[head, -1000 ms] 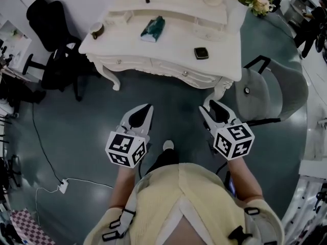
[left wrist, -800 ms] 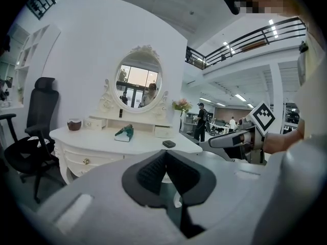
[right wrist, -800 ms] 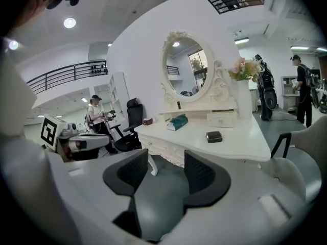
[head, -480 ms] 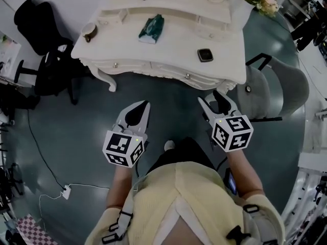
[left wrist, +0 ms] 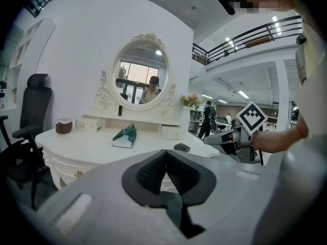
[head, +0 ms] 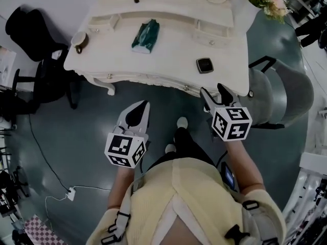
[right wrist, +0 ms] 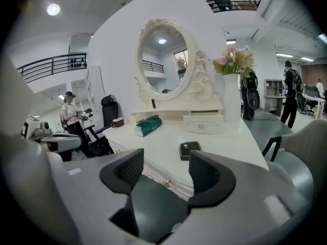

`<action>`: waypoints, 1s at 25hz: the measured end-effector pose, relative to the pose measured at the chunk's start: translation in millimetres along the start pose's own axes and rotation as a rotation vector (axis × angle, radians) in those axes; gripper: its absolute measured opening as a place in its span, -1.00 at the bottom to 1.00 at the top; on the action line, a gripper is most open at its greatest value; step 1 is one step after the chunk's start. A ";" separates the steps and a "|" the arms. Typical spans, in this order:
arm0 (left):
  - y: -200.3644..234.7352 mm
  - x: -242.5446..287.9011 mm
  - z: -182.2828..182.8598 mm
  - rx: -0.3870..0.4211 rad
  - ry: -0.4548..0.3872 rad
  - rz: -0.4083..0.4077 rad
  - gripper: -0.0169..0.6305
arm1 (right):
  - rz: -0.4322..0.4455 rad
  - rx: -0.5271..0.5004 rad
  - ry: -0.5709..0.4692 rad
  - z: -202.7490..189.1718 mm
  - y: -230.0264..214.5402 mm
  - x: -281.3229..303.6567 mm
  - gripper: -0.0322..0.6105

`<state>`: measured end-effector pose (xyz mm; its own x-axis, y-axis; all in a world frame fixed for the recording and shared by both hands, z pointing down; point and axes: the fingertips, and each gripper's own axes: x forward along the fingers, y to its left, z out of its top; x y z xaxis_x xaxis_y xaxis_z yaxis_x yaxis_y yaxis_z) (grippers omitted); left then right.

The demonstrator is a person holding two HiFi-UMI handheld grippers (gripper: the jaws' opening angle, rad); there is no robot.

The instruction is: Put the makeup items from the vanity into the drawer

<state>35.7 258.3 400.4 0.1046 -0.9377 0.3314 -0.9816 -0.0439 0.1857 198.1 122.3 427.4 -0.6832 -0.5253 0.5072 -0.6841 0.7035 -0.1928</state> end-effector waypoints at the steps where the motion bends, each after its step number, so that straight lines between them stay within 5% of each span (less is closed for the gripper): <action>1: 1.4 9.8 2.4 0.002 0.005 -0.003 -0.95 | -0.003 0.006 0.008 1.4 -6.9 8.6 -0.09; 10: 19.5 81.8 13.7 -0.001 0.062 -0.006 -0.95 | -0.006 0.037 0.110 -2.7 -49.1 76.1 -0.09; 25: 26.6 118.0 -0.3 -0.020 0.152 -0.011 -0.95 | -0.028 0.078 0.181 -18.1 -73.0 115.7 -0.06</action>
<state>22.0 146.6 444.7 0.1400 -0.8739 0.4655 -0.9771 -0.0460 0.2076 173.6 18.8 515.4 -0.6111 -0.4449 0.6547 -0.7251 0.6465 -0.2374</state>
